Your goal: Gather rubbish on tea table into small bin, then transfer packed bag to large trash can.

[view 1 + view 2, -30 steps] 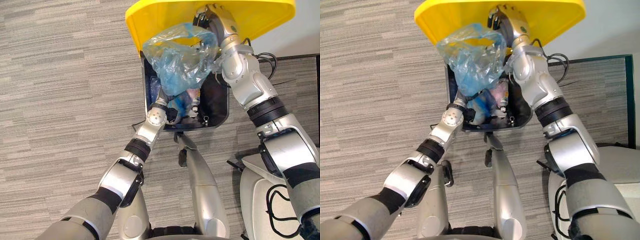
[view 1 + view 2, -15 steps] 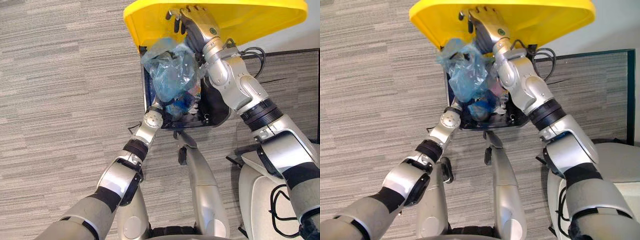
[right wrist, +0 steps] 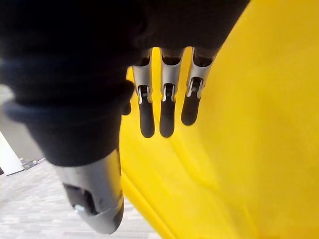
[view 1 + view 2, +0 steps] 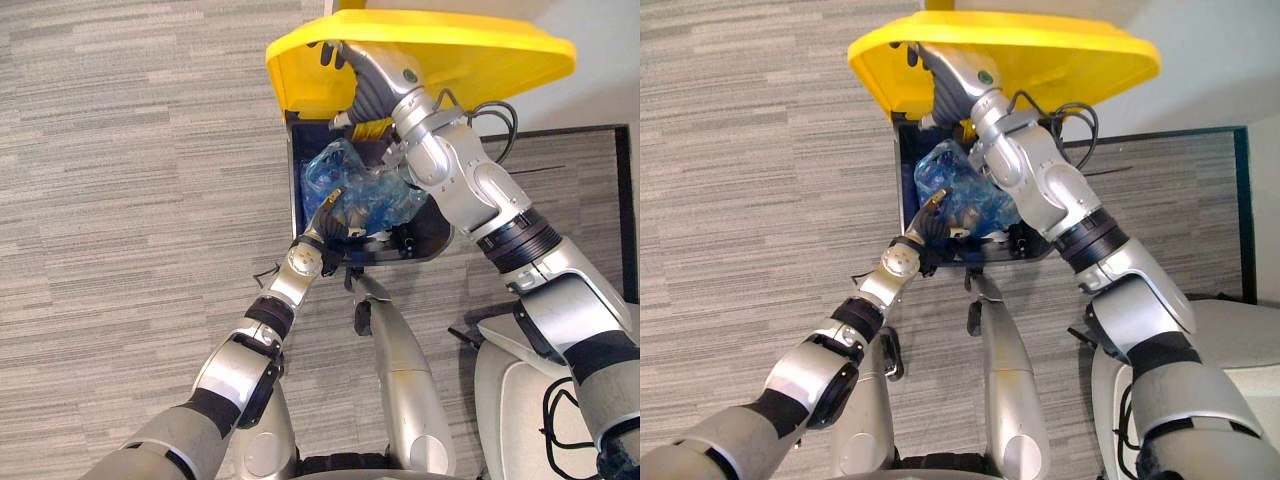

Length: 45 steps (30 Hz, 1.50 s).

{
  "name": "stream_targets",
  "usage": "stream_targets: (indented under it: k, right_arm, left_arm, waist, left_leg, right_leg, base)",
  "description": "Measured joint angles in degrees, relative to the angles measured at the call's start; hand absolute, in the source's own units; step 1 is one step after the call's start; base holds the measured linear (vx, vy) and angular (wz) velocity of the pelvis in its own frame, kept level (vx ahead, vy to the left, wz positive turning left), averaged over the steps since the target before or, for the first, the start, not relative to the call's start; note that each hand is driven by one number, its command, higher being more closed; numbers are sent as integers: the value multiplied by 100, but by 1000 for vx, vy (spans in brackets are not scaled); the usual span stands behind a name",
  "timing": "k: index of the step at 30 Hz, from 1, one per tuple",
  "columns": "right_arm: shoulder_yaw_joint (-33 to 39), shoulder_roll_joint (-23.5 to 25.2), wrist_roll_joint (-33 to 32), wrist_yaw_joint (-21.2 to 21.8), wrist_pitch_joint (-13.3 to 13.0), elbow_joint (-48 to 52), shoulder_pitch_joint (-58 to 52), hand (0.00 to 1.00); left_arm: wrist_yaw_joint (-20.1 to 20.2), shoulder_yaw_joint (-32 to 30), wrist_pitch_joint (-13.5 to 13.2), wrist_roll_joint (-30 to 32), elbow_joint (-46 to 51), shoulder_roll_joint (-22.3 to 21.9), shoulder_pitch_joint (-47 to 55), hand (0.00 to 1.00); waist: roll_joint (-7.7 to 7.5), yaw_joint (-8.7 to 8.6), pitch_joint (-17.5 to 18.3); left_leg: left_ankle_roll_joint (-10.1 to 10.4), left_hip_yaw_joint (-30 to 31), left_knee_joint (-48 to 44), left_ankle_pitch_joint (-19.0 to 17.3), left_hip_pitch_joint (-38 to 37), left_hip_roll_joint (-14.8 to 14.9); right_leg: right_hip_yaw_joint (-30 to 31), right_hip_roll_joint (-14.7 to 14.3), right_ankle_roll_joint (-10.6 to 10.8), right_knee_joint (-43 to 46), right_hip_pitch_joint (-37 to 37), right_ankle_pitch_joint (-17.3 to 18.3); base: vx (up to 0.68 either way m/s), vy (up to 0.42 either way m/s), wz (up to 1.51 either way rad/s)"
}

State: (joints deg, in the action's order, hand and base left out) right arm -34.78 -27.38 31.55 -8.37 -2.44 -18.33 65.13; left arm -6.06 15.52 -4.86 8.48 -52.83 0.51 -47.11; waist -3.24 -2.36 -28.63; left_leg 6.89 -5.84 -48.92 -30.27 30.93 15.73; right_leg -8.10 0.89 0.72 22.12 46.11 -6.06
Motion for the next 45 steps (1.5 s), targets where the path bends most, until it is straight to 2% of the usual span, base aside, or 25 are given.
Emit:
stream_targets:
  k: [3, 8, 10, 11, 15, 17, 19, 22, 24, 31, 35, 36, 37, 38, 39, 40, 41, 42, 43, 44, 45]
  right_arm:
    - [1, -2, 0, 113, -13, 69, -314, 0]
    - [139, -26, 2, 123, -16, 206, -1050, 0]
    - [495, -25, 3, 135, -34, 311, -1680, 0]
    - [952, -18, 3, 184, -39, 338, -2440, 0]
    - [1769, -35, 6, 298, -34, 153, -3721, 0]
    - [2037, -28, 8, 344, -40, 155, -4241, 0]
    - [2185, 21, 62, 373, -60, 155, -4835, 0]
    - [2374, 284, 133, 505, -114, 156, -5435, 0]
    - [2417, 413, 173, 577, -143, 159, -5640, 0]
    - [2589, 892, 211, 624, -250, -213, -5978, 0]
    - [2600, 1211, 206, 615, -268, -718, -6443, 0]
    - [2603, 1245, 150, 617, -266, -815, -6572, 0]
    - [2734, 1344, 6, 619, -260, -834, -6734, 0]
    - [2822, 1413, -93, 616, -263, -828, -6839, 0]
    - [3081, 1674, -424, 615, -247, -841, -7422, 0]
    - [3196, 1828, -687, 628, -252, -931, -7704, 0]
    - [3222, 1873, -839, 633, -248, -983, -7764, 0]
    - [3288, 1943, -1065, 636, -250, -1018, -7869, 0]
    - [3368, 2007, -1200, 641, -252, -1128, -7919, 0]
    - [3474, 2017, -1308, 629, -249, -1237, -7882, 0]
    - [3548, 2016, -1395, 610, -253, -1303, -7860, 0]
  left_arm:
    - [-5, 234, -14, -65, 153, 6, 156, 0]
    - [-16, 543, -157, -369, 960, 140, 651, 0]
    - [-16, 634, -260, -508, 1309, 267, 935, 0]
    - [-16, 625, -336, -665, 1641, 540, 1410, 0]
    - [73, 147, -456, -1151, 2176, 1064, 2741, 0]
    - [142, -114, -465, -1338, 2276, 1175, 3284, 0]
    - [304, -459, -544, -1632, 2402, 1202, 3990, 0]
    - [478, -902, -558, -1795, 2392, 1223, 4742, 0]
    - [499, -1063, -561, -1797, 2305, 1218, 4965, 0]
    - [570, -1811, -535, -1437, 638, 1178, 5115, 0]
    - [462, -1853, -483, -1174, 162, 1154, 5251, 0]
    - [454, -1868, -480, -1111, 155, 1154, 5264, 0]
    - [457, -1964, -477, -1075, 139, 1106, 5285, 0]
    - [449, -2102, -488, -1040, 136, 1069, 5296, 0]
    - [406, -2261, -435, -1002, 75, 986, 5353, 0]
    - [357, -2281, -421, -1001, 78, 982, 5458, 0]
    - [354, -2281, -416, -1001, 77, 974, 5494, 0]
    - [354, -2289, -407, -997, 83, 953, 5494, 0]
    - [355, -2391, -373, -995, 78, 905, 5485, 0]
    - [372, -2430, -339, -995, 75, 779, 5482, 0]
    - [394, -2459, -325, -996, 75, 699, 5465, 0]
  waist:
    - [0, 11, 0]
    - [-19, 59, 20]
    - [-32, 158, 33]
    - [-17, 181, 68]
    - [84, 158, 509]
    - [193, 147, 620]
    - [267, 158, 935]
    - [364, 160, 1178]
    - [371, 166, 1262]
    - [242, 173, 1430]
    - [73, 85, 1436]
    - [-6, 56, 1425]
    - [33, 59, 1424]
    - [46, 63, 1402]
    - [-26, -5, 1441]
    - [-147, 65, 1522]
    - [-182, 82, 1544]
    - [-230, 133, 1578]
    - [-335, 200, 1673]
    - [-201, 266, 1797]
    - [-136, 317, 1883]
  left_leg:
    - [8, -48, 113, 8, -229, 1]
    - [44, -146, 442, 80, -749, -85]
    - [70, -148, 717, 193, -1073, -188]
    - [100, -72, 1113, 365, -1499, -294]
    - [43, 103, 1572, 458, -1984, -388]
    - [39, 124, 1796, 527, -2315, -407]
    - [-20, 127, 2114, 619, -2540, -482]
    - [-18, 132, 2487, 745, -2917, -517]
    - [-31, 154, 2640, 800, -3059, -541]
    - [48, 45, 2919, 969, -3476, -730]
    - [-58, -111, 2808, 951, -3545, -978]
    - [-162, -105, 2777, 983, -3534, -1073]
    - [-338, -198, 2857, 1096, -3474, -972]
    - [-302, -308, 2860, 1126, -3465, -915]
    - [-311, -291, 2916, 1254, -3457, -904]
    - [-275, -350, 2915, 1327, -3356, -878]
    - [-254, -369, 2921, 1352, -3321, -863]
    - [-182, -422, 2900, 1398, -3243, -823]
    - [-93, -557, 2952, 1512, -3205, -799]
    - [-30, -666, 3152, 1642, -3140, -746]
    - [-22, -758, 3320, 1758, -3113, -710]
  right_leg:
    - [7, -8, -3, -24, -172, -2]
    - [50, 34, -51, -24, -513, 69]
    - [39, 81, -102, -14, -735, 151]
    - [-15, 170, -91, -1, -1055, 271]
    - [-152, 251, -48, -4, -1448, 447]
    - [-211, 292, 13, -41, -1737, 504]
    - [-228, 322, 14, -129, -1889, 537]
    - [-256, 328, 35, -270, -2173, 549]
    - [-274, 333, 36, -330, -2292, 550]
    - [-102, 424, 155, -310, -2479, 565]
    - [104, 576, 448, -324, -2484, 338]
    - [178, 660, 704, -387, -2487, 201]
    - [287, 611, 1281, -820, -2617, -147]
    - [256, 638, 932, -286, -2495, -32]
    - [247, 803, 264, 2107, -2410, 1115]
    - [239, 934, 327, 2718, -2594, 1549]
    - [243, 984, 349, 2799, -2714, 1674]
    - [239, 1066, 437, 2654, -2917, 1908]
    - [123, 997, 493, 2077, -3070, 2134]
    - [55, 853, 447, 1600, -3096, 2159]
    - [27, 768, 439, 1273, -3112, 2156]
  base:
    - [18, -33, -5]
    - [26, -10, -1]
    - [61, -43, 19]
    - [77, -69, 38]
    - [42, -47, 24]
    - [28, 0, 16]
    - [21, 6, 14]
    - [32, 18, 4]
    - [18, 12, 4]
    - [-21, 20, -8]
    - [-115, 74, -22]
    - [-152, 105, -25]
    - [-184, 47, -33]
    - [-265, 52, -29]
    - [-273, -28, -19]
    - [-208, -29, -15]
    - [-124, -120, -23]
    - [-35, -161, -33]
    - [-49, -181, -50]
    - [-23, -119, -56]
    - [-72, -129, -55]
